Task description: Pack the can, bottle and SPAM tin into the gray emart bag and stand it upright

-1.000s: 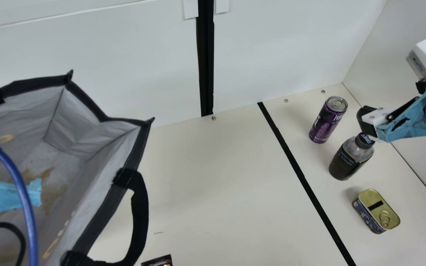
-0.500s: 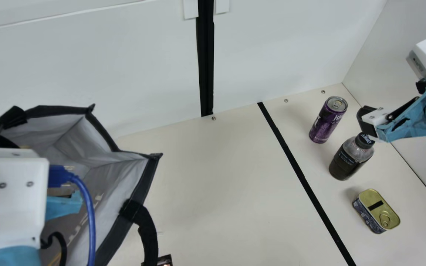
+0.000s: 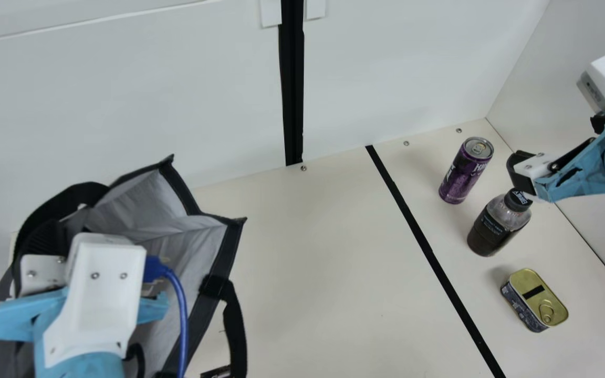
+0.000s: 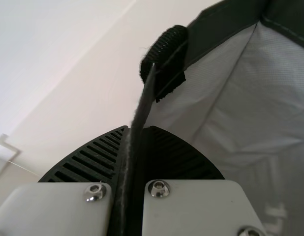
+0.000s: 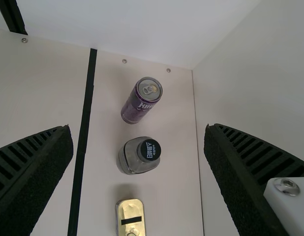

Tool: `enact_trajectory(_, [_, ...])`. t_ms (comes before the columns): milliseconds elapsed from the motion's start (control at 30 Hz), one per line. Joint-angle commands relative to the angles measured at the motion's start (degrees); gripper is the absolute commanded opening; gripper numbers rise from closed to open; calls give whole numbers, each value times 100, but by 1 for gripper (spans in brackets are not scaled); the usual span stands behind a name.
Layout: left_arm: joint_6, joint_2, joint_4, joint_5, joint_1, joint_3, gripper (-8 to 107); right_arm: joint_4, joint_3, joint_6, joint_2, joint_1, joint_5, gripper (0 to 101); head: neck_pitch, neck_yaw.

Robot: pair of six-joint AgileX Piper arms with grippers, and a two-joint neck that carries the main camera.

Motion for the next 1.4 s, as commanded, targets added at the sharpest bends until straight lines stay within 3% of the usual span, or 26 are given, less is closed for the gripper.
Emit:
enact_trajectory(0, [-16,39,-157,2,-65,-7,-8,0,0,0,0,0,0,95,-130,-5])
enact_trajectory(600, [-180,345,-1309,-17,-796,-298,-8,0,0,0,0,0,0,95,-130,-5])
enact_trajectory(833, [-117,336,-2169,-690,-539,-373,-8,0,0,0,0,0,0,95,-130,-5])
enact_trajectory(1367, [919,157,-4703,-2246,755,-176,-8,5,0,0,0,0,0,95,-130,-5])
